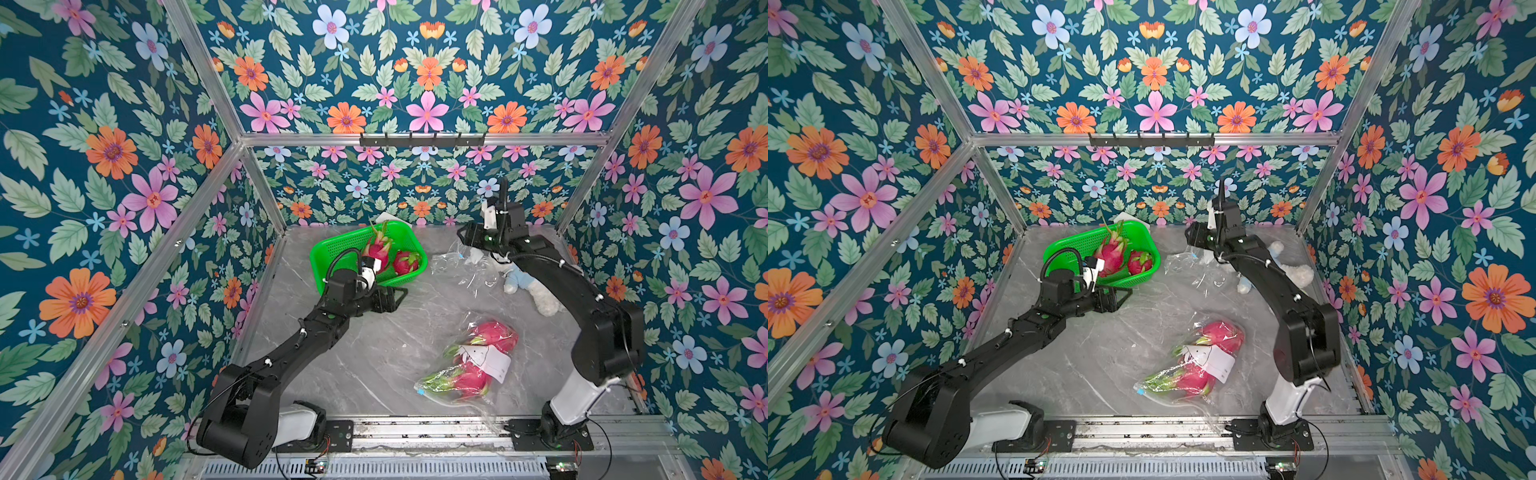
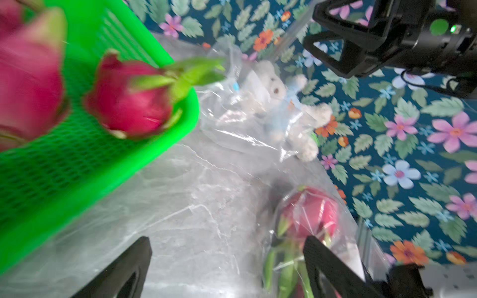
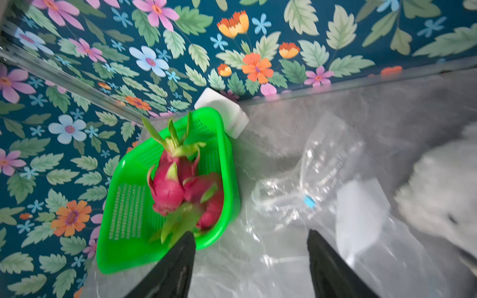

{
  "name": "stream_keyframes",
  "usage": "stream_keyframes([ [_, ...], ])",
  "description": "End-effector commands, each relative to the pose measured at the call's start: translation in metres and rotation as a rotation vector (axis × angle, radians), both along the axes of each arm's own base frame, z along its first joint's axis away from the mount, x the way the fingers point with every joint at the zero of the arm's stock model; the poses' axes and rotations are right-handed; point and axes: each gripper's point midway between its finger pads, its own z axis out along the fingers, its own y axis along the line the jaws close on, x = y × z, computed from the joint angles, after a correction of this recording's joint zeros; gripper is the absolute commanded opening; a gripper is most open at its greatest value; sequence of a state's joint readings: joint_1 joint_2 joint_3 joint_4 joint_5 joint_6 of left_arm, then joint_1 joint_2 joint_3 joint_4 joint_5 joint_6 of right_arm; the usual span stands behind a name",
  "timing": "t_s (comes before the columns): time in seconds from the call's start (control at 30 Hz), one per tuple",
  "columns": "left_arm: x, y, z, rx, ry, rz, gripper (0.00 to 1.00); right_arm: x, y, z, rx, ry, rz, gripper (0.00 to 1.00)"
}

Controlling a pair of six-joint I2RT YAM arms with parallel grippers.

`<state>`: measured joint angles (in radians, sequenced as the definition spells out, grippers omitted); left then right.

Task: Open the zip-top bag and take out the dragon fruit
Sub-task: Move the zipper food storage bag to the center of the board, then pick up the zipper food storage bag at the center of the board.

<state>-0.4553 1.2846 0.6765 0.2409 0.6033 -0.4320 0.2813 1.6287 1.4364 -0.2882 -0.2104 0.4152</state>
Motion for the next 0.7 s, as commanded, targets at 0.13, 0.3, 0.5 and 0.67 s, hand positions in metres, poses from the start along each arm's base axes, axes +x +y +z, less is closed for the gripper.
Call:
stream_keyframes([
  [0.13,-0.073,-0.037,-0.044,0.034,0.155,-0.223,0.93,-0.105,-0.026,-0.019,0.028,0.064,-0.015,0.69],
  [0.3,-0.120,-0.061,-0.054,0.040,0.212,-0.344,0.93,-0.177,-0.036,-0.046,0.038,0.127,-0.054,0.68],
  [0.5,-0.154,-0.079,-0.061,0.059,0.239,-0.408,0.89,-0.241,-0.050,-0.089,0.108,0.252,-0.124,0.68],
  [0.67,-0.169,-0.088,-0.068,0.069,0.271,-0.455,0.70,-0.270,-0.059,-0.123,0.194,0.319,-0.182,0.68],
])
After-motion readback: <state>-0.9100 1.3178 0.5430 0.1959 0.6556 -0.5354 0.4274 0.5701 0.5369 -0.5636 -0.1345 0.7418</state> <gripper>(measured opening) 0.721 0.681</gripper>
